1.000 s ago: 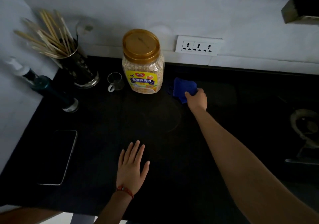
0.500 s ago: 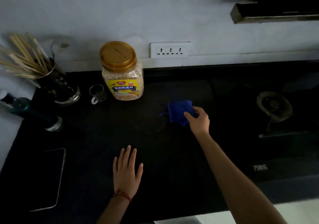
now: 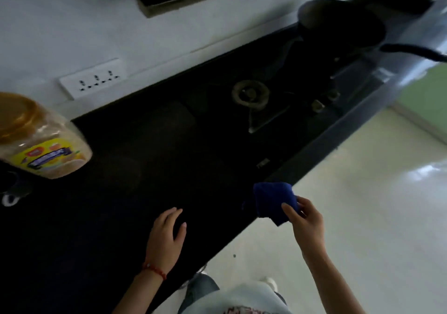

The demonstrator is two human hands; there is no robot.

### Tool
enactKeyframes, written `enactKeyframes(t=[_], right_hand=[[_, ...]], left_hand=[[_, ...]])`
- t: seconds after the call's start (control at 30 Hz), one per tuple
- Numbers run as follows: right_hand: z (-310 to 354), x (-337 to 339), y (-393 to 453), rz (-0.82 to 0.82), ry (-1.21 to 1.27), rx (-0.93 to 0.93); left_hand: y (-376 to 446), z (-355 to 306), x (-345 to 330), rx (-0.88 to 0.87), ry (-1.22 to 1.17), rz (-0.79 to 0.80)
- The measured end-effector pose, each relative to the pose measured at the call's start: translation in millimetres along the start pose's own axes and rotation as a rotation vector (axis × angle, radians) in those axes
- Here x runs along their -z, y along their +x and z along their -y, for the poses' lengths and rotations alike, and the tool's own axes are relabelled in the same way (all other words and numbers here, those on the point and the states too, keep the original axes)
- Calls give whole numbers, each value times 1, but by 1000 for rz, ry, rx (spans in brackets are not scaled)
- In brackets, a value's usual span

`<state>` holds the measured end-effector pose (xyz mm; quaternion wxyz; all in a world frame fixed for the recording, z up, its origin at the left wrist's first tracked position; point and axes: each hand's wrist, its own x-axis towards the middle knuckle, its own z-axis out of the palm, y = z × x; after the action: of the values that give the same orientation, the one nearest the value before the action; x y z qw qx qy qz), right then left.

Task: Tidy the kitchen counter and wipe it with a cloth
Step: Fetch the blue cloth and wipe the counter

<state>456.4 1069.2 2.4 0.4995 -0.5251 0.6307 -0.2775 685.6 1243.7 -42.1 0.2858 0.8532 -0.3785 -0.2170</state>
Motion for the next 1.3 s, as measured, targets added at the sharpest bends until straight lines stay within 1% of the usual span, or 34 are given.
enactKeyframes(t=[0.17, 0.23, 0.4, 0.53, 0.6, 0.73, 0.87, 0.97, 1.1, 1.2, 1.3], right_hand=[[-59, 105, -5, -265, 106, -125], [-87, 145, -8, -341, 142, -187], [-155, 250, -19, -504, 221, -310], [-203, 324, -34, -621, 265, -428], [-224, 353, -44, -684, 295, -497], [-258, 394, -52, -799, 357, -629], [-272, 416, -32, -848, 436, -697], [-270, 437, 8, -834, 457, -682], [-255, 480, 82, -830, 441, -630], [-238, 517, 135, -860, 448, -606], [-225, 549, 184, -876, 458, -583]], left_hand=[[9, -91, -47, -209, -76, 116], [7, -128, -79, -241, -86, 175], [-22, -216, -184, -230, -98, 407], [-48, -262, -257, -93, -105, 614], [-58, -276, -283, -61, -67, 662], [-64, -296, -323, -55, 26, 736], [-49, -315, -354, -65, 106, 748], [-28, -333, -381, -80, 152, 761], [11, -365, -420, -19, 163, 760], [41, -404, -448, 28, 167, 774], [70, -460, -480, 39, 166, 795]])
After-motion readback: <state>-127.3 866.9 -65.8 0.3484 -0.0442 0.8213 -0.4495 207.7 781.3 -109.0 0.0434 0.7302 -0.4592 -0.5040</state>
